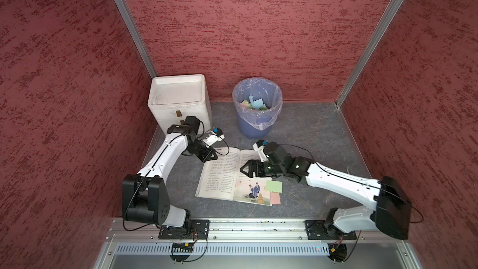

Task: Peel off the used sticky note
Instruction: Turn the page of the book at the center of the board, then tear off the note from the book.

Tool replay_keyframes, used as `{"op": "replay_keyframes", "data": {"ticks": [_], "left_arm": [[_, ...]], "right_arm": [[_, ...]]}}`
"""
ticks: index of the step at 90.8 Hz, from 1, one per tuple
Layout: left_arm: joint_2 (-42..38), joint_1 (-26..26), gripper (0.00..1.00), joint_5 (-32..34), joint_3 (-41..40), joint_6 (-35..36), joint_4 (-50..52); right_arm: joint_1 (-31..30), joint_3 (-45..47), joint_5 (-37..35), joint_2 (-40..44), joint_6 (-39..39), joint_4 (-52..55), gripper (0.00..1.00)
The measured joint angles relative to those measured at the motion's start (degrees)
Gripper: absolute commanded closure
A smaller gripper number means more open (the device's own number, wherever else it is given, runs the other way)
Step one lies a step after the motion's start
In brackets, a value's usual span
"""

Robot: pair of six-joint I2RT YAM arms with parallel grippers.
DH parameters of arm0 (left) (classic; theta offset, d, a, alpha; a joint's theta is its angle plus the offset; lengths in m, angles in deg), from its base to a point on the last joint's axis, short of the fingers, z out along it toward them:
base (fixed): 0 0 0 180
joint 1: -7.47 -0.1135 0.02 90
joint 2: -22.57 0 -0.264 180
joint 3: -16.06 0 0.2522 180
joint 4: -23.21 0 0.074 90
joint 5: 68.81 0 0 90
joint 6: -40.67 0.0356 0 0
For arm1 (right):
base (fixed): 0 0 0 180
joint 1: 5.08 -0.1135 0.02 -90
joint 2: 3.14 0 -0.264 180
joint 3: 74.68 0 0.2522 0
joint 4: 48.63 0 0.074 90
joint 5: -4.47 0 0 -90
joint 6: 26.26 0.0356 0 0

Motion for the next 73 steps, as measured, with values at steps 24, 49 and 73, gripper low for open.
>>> {"op": "replay_keyframes", "data": {"ticks": [24, 49, 73], "left_arm": [[6.0, 16.4, 0.85, 1.1, 1.8, -5.4, -4.4], [15.7, 27.1, 0.85, 1.9, 8.3, -9.0, -5.6], [25.9, 31.8, 0.87, 3.8, 15.2, -9.4, -6.6]], "right_arm": [[5.5, 20.0, -6.8, 25.7, 5.7, 11.8, 0.18], [8.4, 30.2, -5.7, 30.0, 11.7, 8.0, 0.27], [10.4, 33.2, -2.0, 21.9, 13.8, -3.6, 0.32]]}}
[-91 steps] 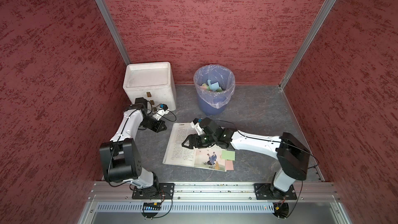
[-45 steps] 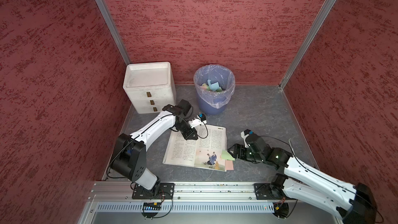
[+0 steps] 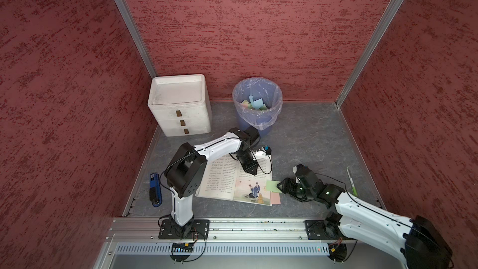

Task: Peel off the used sticky note
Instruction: Tear off the note from the book.

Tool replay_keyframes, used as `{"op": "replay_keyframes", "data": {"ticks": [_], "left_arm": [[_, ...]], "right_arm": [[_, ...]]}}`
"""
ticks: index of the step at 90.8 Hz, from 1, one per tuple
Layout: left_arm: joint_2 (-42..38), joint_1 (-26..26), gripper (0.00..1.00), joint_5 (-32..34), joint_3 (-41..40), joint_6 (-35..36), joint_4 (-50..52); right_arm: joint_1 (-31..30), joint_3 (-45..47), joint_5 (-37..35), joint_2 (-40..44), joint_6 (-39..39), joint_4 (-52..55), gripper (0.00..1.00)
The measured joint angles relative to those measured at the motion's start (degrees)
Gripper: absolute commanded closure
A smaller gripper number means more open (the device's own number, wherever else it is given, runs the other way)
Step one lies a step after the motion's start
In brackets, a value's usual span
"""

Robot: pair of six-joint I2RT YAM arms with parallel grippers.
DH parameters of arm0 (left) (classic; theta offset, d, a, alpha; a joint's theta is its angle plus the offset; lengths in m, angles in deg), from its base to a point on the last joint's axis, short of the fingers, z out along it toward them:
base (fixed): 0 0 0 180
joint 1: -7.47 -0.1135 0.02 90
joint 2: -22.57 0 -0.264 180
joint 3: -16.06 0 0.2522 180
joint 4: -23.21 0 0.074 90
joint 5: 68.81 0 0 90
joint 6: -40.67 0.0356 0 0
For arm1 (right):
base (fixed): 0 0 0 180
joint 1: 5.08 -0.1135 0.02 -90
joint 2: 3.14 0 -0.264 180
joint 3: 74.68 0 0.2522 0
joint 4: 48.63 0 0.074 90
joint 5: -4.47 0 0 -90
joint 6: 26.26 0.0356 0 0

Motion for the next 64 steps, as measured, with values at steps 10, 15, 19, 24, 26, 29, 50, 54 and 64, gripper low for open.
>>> {"op": "replay_keyframes", "data": {"ticks": [10, 15, 19, 24, 26, 29, 50, 54, 64], "left_arm": [[2.9, 1.0, 0.88, 1.0, 3.5, 0.0, -0.2], [3.8, 1.4, 0.88, 1.5, 5.0, 0.0, -0.3], [4.5, 1.6, 0.89, 2.1, 5.9, 0.0, -0.4], [5.1, 1.9, 0.89, 2.7, 6.9, 0.0, -0.4], [5.5, 2.1, 0.89, 2.9, 7.3, 0.0, -0.5], [5.8, 2.3, 0.89, 3.2, 7.8, 0.0, -0.4], [9.6, 3.2, 0.89, 4.4, 10.6, 0.0, -0.4], [10.1, 3.4, 0.89, 4.5, 10.8, 0.0, -0.2], [11.5, 4.1, 0.9, 5.0, 12.6, 0.0, 0.3]], "right_arm": [[2.0, 1.4, 1.8, -2.3, 0.3, -5.5, 0.35], [3.0, 1.8, 2.9, -3.5, 0.4, -8.1, 0.35], [3.8, 2.0, 3.7, -4.5, 0.5, -10.1, 0.36], [4.7, 2.1, 4.7, -6.4, 0.5, -12.7, 0.38], [5.0, 2.1, 5.3, -7.4, 0.5, -14.0, 0.38], [5.3, 2.1, 6.1, -8.7, 0.5, -15.7, 0.4], [6.1, 2.1, 11.1, -16.3, 0.4, -25.1, 0.56], [6.1, 2.1, 11.8, -17.0, 0.5, -25.8, 0.58], [6.1, 2.1, 13.2, -17.1, 0.5, -26.5, 0.63]]}}
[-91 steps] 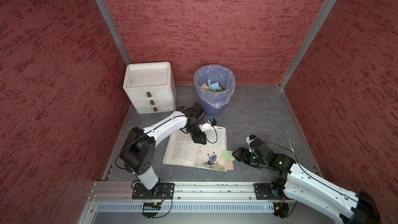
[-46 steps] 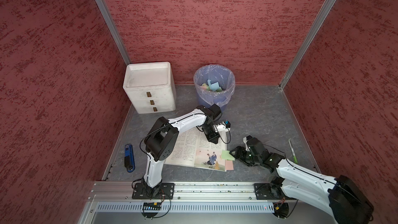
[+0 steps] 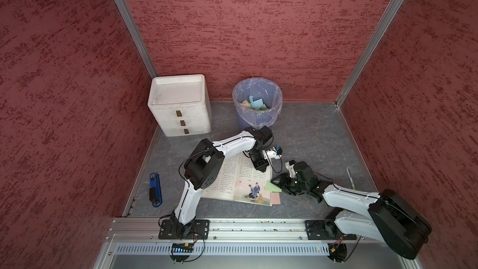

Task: Peel off the used sticky note
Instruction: Tear off the note from the book.

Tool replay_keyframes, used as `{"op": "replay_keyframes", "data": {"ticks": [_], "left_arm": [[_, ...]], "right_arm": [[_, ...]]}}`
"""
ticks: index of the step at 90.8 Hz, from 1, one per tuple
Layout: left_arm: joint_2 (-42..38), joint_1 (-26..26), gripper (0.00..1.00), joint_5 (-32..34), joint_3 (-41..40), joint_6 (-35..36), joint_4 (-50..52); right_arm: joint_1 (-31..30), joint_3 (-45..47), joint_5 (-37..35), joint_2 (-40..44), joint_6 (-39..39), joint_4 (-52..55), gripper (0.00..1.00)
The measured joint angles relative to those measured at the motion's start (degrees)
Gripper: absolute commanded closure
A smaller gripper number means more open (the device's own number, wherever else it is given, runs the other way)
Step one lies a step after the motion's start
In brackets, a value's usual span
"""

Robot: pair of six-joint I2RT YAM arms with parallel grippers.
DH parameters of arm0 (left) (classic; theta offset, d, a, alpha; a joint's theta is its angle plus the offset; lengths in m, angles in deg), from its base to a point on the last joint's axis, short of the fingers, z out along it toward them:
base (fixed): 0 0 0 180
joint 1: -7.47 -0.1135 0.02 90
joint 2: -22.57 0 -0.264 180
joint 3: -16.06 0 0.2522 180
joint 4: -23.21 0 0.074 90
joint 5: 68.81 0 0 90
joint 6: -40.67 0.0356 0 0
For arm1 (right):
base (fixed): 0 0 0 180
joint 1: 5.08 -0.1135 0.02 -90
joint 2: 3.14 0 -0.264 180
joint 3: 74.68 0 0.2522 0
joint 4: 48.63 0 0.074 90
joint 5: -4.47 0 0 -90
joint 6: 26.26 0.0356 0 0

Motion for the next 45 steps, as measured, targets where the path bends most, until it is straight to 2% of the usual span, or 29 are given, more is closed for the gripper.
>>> {"op": "replay_keyframes", "data": {"ticks": [24, 45], "left_arm": [[3.7, 1.2, 0.91, 0.7, 3.9, 0.0, 0.4], [6.1, 1.3, 0.91, 0.8, 5.1, 0.0, 0.5]], "right_arm": [[0.0, -1.1, -0.2, 4.9, -2.9, 6.8, 0.71], [0.0, -2.8, -1.6, 7.0, -5.9, 12.1, 0.84]]}}
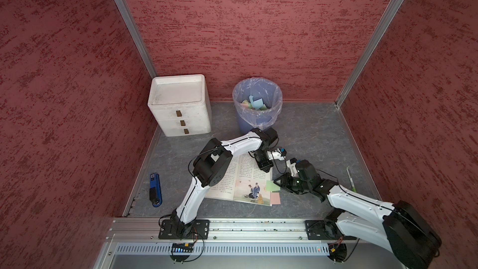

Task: Peel off the used sticky note
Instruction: Tear off the note from the book.

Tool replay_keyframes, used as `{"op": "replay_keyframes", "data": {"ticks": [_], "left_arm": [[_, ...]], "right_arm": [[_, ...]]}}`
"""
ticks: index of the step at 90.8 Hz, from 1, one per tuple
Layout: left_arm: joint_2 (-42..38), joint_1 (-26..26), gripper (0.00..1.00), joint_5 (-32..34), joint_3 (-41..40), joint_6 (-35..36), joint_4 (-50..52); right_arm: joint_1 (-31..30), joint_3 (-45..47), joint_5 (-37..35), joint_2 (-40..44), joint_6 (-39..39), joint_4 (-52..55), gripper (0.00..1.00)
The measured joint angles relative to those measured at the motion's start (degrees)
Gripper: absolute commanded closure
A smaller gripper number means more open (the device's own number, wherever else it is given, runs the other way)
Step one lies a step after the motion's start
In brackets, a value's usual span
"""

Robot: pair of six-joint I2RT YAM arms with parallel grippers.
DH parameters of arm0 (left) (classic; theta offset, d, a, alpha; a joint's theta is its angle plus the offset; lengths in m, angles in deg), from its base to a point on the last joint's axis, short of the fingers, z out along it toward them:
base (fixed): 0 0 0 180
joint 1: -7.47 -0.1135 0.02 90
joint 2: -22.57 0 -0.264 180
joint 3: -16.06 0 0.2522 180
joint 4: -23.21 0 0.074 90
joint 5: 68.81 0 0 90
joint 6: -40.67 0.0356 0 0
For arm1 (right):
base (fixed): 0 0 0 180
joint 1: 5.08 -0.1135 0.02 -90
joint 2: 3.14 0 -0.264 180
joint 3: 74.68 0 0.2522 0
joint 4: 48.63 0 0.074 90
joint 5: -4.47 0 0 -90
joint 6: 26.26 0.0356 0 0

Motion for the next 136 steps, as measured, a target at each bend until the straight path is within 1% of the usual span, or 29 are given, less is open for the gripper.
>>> {"op": "replay_keyframes", "data": {"ticks": [19, 35, 52, 64, 81, 98, 118, 136], "left_arm": [[0.4, 0.0, 0.92, 0.0, 0.0, 0.0, 0.0], [0.5, 0.0, 0.93, 0.0, 0.0, -0.2, -0.1], [1.2, 0.0, 0.94, 0.0, 0.0, -0.3, -0.2], [1.4, 0.0, 0.95, -0.1, 0.0, -0.4, -0.4], [1.4, -0.3, 0.96, -0.1, 0.0, -0.4, -0.4], [1.4, -1.1, 0.97, 0.0, 0.0, -0.4, -0.4], [1.4, -1.6, 0.97, -0.2, 0.0, -0.4, -0.3], [1.3, -2.2, 0.97, -2.7, 0.1, -1.1, -0.1]], "right_arm": [[0.0, 0.0, -0.3, -1.9, -0.8, 0.4, 0.94], [0.0, -0.7, -1.6, -1.2, -1.4, 2.5, 1.0], [-1.0, -1.4, -3.9, 4.1, -2.3, 5.0, 1.0], [-3.4, -1.6, -5.8, 7.3, -3.1, 6.6, 1.0], [-8.5, -3.9, -8.4, 9.0, -5.0, 9.4, 1.0], [-11.9, -6.0, -9.4, 9.3, -6.8, 12.2, 1.0], [-13.6, -10.4, -9.4, 10.7, -8.9, 16.1, 1.0], [-13.7, -14.4, -9.3, 16.1, -11.0, 21.9, 1.0]]}}
